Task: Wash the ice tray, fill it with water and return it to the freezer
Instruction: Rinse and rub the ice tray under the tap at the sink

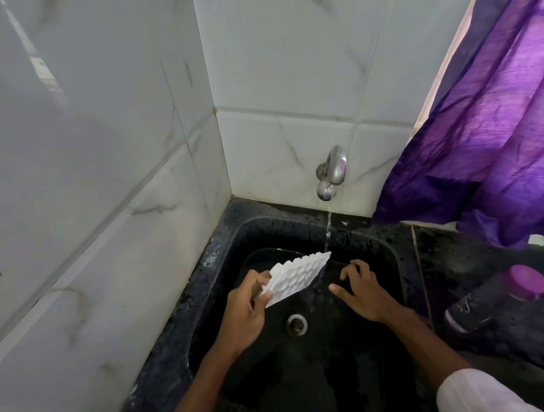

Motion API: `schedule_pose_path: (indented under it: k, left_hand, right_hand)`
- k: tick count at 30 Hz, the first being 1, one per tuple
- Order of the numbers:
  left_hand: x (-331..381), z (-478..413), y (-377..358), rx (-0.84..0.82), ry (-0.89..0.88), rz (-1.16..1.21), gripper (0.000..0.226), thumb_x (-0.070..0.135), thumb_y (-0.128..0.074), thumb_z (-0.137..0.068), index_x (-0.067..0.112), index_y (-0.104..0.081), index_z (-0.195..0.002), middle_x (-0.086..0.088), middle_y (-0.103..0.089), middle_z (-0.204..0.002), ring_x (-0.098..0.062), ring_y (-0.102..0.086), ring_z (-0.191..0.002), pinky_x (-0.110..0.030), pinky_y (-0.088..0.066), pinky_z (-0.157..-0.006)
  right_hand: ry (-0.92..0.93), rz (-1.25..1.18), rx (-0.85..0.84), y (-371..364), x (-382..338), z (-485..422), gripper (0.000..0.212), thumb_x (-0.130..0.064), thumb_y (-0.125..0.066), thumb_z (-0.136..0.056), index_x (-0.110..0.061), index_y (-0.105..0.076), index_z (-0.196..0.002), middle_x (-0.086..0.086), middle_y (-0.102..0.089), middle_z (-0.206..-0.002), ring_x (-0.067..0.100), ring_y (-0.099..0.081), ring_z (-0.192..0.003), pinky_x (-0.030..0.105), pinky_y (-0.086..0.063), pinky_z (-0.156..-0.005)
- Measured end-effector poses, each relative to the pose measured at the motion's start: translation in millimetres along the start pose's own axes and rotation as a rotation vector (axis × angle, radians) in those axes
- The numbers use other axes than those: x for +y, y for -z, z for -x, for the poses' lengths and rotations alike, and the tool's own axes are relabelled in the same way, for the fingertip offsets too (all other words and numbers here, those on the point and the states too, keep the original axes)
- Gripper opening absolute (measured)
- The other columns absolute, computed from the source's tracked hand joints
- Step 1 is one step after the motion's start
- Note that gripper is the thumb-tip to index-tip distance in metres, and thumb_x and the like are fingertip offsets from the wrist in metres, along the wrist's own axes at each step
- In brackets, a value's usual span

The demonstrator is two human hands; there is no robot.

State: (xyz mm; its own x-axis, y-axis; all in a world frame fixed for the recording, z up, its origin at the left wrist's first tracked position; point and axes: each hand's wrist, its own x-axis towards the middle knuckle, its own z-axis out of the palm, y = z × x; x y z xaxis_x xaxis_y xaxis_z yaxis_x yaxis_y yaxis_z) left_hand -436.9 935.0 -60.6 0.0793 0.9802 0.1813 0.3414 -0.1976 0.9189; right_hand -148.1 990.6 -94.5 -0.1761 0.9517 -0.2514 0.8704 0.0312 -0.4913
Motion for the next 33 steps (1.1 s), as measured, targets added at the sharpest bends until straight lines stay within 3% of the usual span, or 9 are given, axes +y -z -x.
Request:
schedule_pose_path:
  k: [3,6,9,11,13,18,22,27,33]
  left_hand:
    - [-9,6,5,-0.103,-0.128,-0.19,0.022,0.006,-0.059,-0.096,0.018,-0.059,-0.114,0.014,-0.067,-0.118,0.005,-0.061,-0.114,-0.015,-0.049,-0.094]
    - [-15,10,4,-0.18,-0.19,-0.273,0.026,0.018,-0.052,-0.098,0.03,-0.054,-0.121,0.014,-0.068,-0.11,-0.004,-0.067,-0.1,-0.022,-0.053,-0.086]
    - [-24,9,-2,-0.205,-0.156,-0.301,0.018,0.018,-0.05,-0.096,0.028,-0.055,-0.11,0.013,-0.066,-0.097,-0.005,-0.066,-0.086,-0.032,-0.054,-0.076]
    - [-28,5,-9,-0.125,-0.08,-0.248,0.005,0.026,-0.051,-0.098,0.031,-0.053,-0.098,0.009,-0.066,-0.089,-0.01,-0.067,-0.08,-0.038,-0.054,-0.07]
    - [-28,-4,-18,0.043,0.077,-0.131,0.019,0.045,-0.055,-0.096,0.029,-0.049,-0.089,0.002,-0.067,-0.082,-0.02,-0.067,-0.078,-0.04,-0.052,-0.068]
    - [-18,-40,-45,0.251,0.461,0.082,0.019,0.006,-0.059,-0.094,0.021,-0.049,-0.088,-0.004,-0.068,-0.09,-0.024,-0.067,-0.089,-0.042,-0.054,-0.074]
    - [-4,-58,-63,0.327,0.575,0.292,0.021,0.003,-0.056,-0.096,0.023,-0.05,-0.092,-0.006,-0.069,-0.099,-0.021,-0.067,-0.091,-0.033,-0.054,-0.069]
    - [7,-67,-74,0.316,0.643,0.502,0.011,0.005,-0.053,-0.1,0.014,-0.051,-0.106,-0.007,-0.07,-0.104,-0.026,-0.069,-0.096,-0.051,-0.058,-0.082]
    - [20,-67,-74,0.275,0.644,0.608,0.015,0.005,-0.051,-0.101,0.009,-0.051,-0.115,-0.007,-0.069,-0.11,-0.024,-0.069,-0.1,-0.038,-0.061,-0.073]
  right_hand:
    - [-0.016,0.008,-0.019,-2,3,2,0.037,-0.059,-0.049,-0.094,-0.026,-0.042,-0.108,0.006,-0.015,-0.152,0.033,-0.027,-0.137,0.04,-0.038,-0.105]
    - [-0.014,0.027,-0.027,-2,3,4,0.037,-0.059,-0.049,-0.093,-0.026,-0.044,-0.109,0.007,-0.015,-0.153,0.031,-0.028,-0.136,0.039,-0.039,-0.105]
    - [-0.017,0.035,-0.023,0,2,4,0.038,-0.059,-0.05,-0.093,-0.026,-0.044,-0.111,0.007,-0.015,-0.153,0.032,-0.029,-0.137,0.038,-0.04,-0.104]
    - [-0.019,0.03,-0.011,3,2,4,0.039,-0.058,-0.052,-0.093,-0.026,-0.044,-0.114,0.007,-0.016,-0.153,0.032,-0.029,-0.137,0.038,-0.039,-0.105]
    - [-0.012,0.02,0.027,6,1,3,0.043,-0.056,-0.055,-0.093,-0.025,-0.044,-0.119,0.006,-0.022,-0.149,0.03,-0.034,-0.134,0.037,-0.04,-0.103]
    - [0.003,-0.073,0.165,20,-7,-6,0.05,-0.047,-0.062,-0.092,-0.024,-0.041,-0.131,0.001,-0.047,-0.136,0.02,-0.046,-0.125,0.035,-0.045,-0.099]
    - [-0.019,-0.124,0.248,39,-12,-17,0.052,-0.043,-0.063,-0.091,-0.023,-0.041,-0.134,0.0,-0.049,-0.139,0.02,-0.045,-0.127,0.036,-0.043,-0.101]
    - [-0.026,-0.108,0.249,58,-16,-31,0.042,-0.041,-0.061,-0.094,-0.026,-0.049,-0.131,-0.001,-0.041,-0.145,0.024,-0.035,-0.135,0.037,-0.032,-0.107]
    - [-0.045,-0.036,0.212,62,-16,-37,0.045,-0.047,-0.059,-0.093,-0.037,-0.048,-0.136,0.002,-0.023,-0.158,0.028,-0.016,-0.145,0.044,-0.022,-0.116]
